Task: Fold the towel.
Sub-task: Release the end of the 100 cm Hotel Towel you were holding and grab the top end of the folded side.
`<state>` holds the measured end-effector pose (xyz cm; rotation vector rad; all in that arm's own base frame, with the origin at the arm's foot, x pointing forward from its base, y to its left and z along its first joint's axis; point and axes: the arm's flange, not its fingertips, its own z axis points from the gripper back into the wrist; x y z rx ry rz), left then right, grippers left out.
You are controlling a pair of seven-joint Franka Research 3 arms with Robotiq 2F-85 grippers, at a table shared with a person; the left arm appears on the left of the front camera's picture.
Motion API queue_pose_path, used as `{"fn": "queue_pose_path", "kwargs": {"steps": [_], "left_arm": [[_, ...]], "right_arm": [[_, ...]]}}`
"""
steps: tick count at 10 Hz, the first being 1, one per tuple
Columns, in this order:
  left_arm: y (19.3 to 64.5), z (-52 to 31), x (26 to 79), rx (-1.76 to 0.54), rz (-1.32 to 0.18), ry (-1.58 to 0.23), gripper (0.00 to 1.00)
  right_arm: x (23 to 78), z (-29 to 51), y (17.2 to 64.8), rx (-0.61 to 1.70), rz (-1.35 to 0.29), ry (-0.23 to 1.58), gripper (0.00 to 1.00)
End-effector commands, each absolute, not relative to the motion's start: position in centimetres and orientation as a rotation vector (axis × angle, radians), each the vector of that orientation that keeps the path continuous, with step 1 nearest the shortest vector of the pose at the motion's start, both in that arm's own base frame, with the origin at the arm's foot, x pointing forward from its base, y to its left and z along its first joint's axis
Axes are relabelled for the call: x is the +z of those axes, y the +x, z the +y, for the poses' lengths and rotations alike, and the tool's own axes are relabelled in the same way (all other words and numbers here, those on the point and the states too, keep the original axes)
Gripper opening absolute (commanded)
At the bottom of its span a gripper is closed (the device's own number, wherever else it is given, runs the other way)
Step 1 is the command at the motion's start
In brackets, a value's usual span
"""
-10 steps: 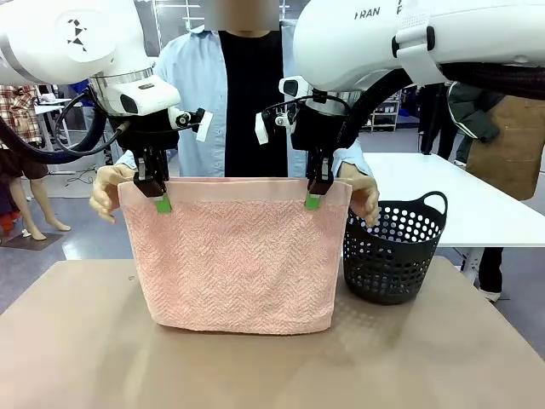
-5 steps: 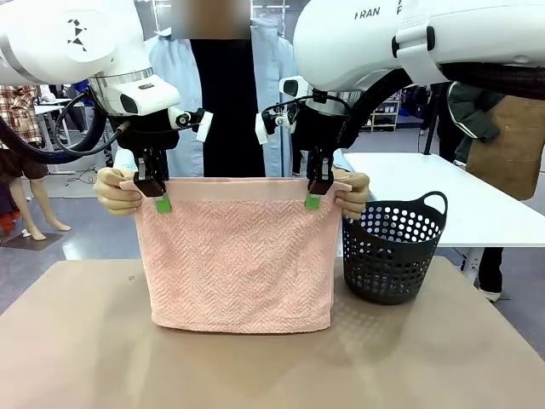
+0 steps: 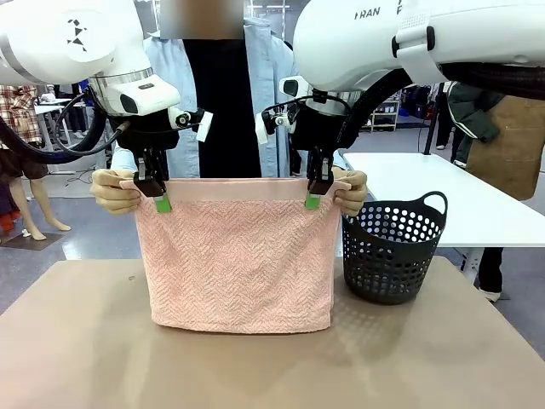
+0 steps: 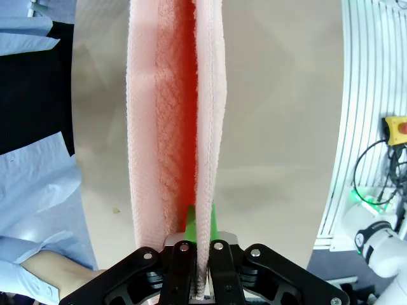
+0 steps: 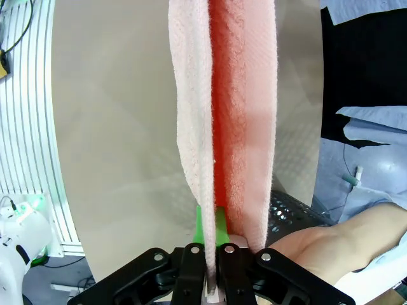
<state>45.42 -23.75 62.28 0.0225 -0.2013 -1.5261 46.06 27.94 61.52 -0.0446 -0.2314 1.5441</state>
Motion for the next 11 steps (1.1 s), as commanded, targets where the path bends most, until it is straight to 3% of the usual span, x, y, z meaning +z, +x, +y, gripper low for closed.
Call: {"fn": "queue_pose_path", "kwargs": {"steps": [1, 4, 5, 6, 7, 8, 9, 10, 11], "left_arm": [[45.4, -23.7, 62.4, -1.525, -0.202, 0.022, 0.0], [45.4, -23.7, 62.4, -1.525, -0.202, 0.022, 0.0], [45.4, -23.7, 62.3, -1.526, -0.201, 0.023, 0.18], [45.3, -23.6, 62.5, -1.52, -0.199, 0.021, 0.4], [45.1, -23.6, 62.8, -1.511, -0.196, 0.019, 0.55], [44.9, -23.6, 63.0, -1.513, -0.187, 0.01, 0.76], [44.6, -23.7, 63.4, -1.519, -0.19, 0.015, 0.91], [44.3, -23.9, 63.9, -1.526, -0.181, 0.025, 1.0], [43.9, -24.0, 64.7, -1.527, -0.185, 0.043, 1.0]], "right_arm": [[61.5, 27.8, 46.1, 1.545, -0.231, -0.045, 0.0], [61.5, 27.8, 46.1, 1.545, -0.231, -0.045, 0.0], [61.5, 27.9, 46.1, 1.544, -0.231, -0.045, 0.03], [61.7, 27.9, 45.8, 1.543, -0.241, -0.045, 0.36], [62.0, 28.0, 45.5, 1.54, -0.239, -0.05, 0.36], [62.3, 28.0, 45.3, 1.537, -0.245, -0.049, 0.69], [62.7, 28.1, 44.9, 1.537, -0.25, -0.053, 0.4], [63.2, 28.0, 44.6, 1.539, -0.259, -0.051, 1.0], [64.0, 28.1, 44.2, 1.542, -0.259, -0.074, 0.73]]}}
